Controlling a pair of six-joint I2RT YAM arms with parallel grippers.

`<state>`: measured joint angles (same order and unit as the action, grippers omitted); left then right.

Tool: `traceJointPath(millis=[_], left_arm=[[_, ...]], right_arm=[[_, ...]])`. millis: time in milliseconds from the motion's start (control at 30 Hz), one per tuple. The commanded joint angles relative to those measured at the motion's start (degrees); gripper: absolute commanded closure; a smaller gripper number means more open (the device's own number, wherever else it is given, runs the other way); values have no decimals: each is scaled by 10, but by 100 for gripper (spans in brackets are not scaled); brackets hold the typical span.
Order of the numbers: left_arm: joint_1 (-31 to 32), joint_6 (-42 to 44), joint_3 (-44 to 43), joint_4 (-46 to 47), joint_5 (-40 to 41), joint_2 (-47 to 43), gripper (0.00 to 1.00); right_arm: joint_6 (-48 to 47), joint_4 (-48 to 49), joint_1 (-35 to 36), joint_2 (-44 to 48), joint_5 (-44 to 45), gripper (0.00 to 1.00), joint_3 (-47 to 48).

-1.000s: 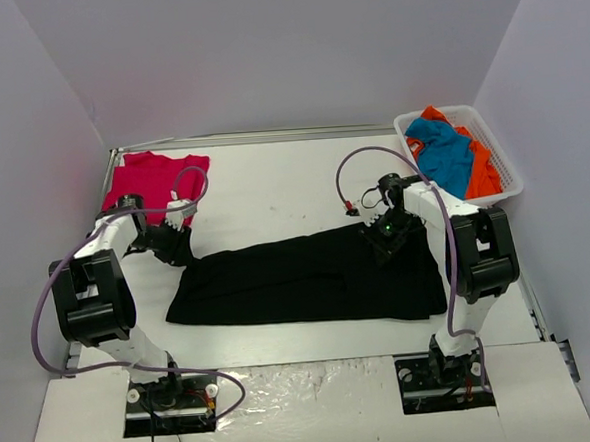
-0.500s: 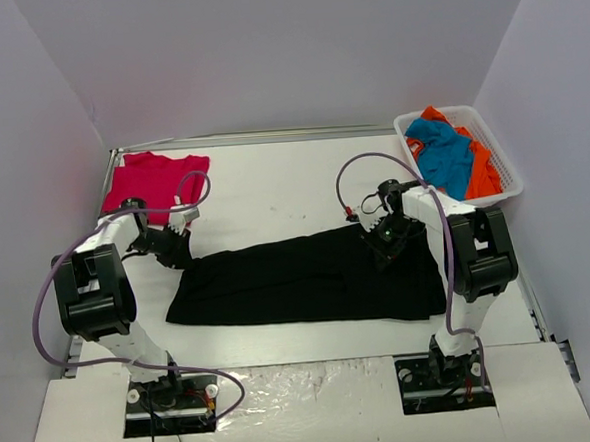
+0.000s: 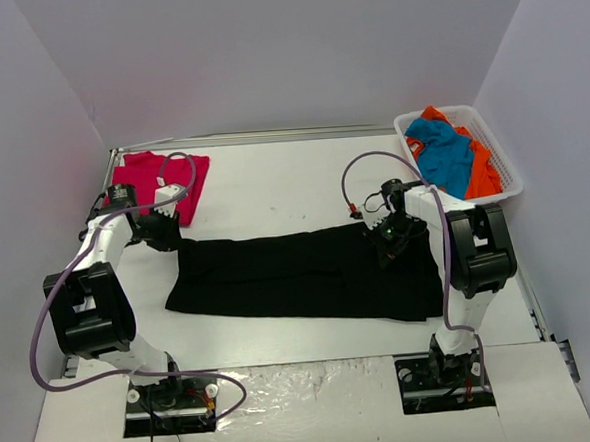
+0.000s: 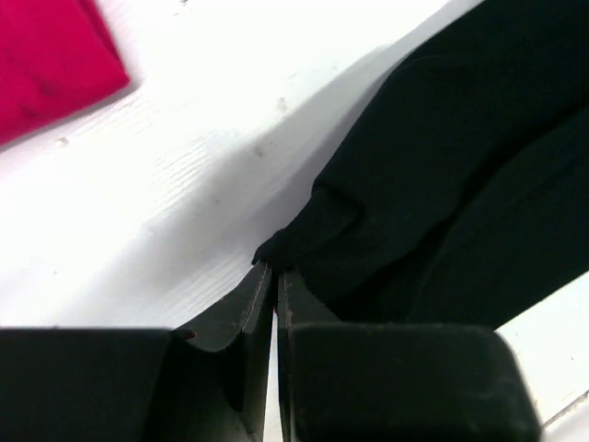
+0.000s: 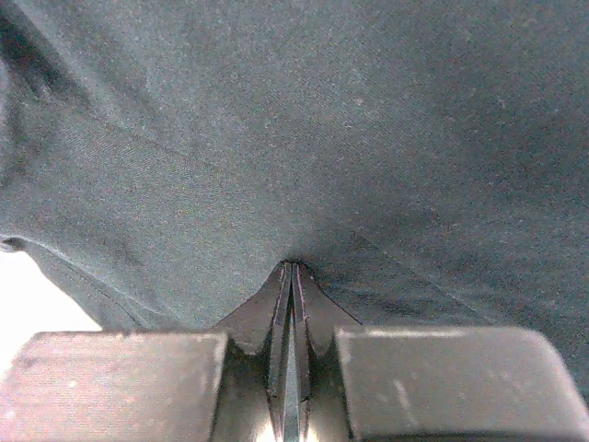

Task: Fold and stack the t-shirts
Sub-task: Rotate the tshirt 90 degrees

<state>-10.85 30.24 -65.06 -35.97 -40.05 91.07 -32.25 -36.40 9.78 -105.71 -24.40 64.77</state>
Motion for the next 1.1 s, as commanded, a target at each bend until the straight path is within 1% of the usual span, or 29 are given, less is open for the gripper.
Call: traceJointPath(millis=[0,367,567,600,633,700,767,800,833,967,1033,1067], left_arm=[[-8,-44,-25,25,39,-8,98],[-11,-52,-17,65,71,32,98],[-11,-71,-28,89,89,60,94],[-11,-72,-32,92,89,66,92],[-11,-78,-34,94,92,74,88],[-11,-81,-39,99,92,83,86],[-11,-84,-44,100,94,96,82],[-11,-84,-46,100,95,98,79],[-11,-84,-46,100,98,101,74],[-11,-79,-38,96,119,89,71],[-11,-73,-29,92,118,59,69],[-10,-70,-23,92,114,47,67]], right_arm=[[6,18,-1,-46,49,100,-15],[23,35,-1,-74,81,100,-23],[24,39,-1,-84,88,100,-25],[25,39,-1,-84,89,100,-24],[25,39,-1,-85,89,100,-24],[25,39,-1,-88,88,100,-24],[25,39,-1,-90,89,100,-22],[25,40,-1,-92,88,100,-22],[25,39,-1,-92,88,100,-22],[25,40,-1,-94,87,100,-22],[25,39,-1,-94,88,100,-22],[25,39,-1,-94,87,100,-22]])
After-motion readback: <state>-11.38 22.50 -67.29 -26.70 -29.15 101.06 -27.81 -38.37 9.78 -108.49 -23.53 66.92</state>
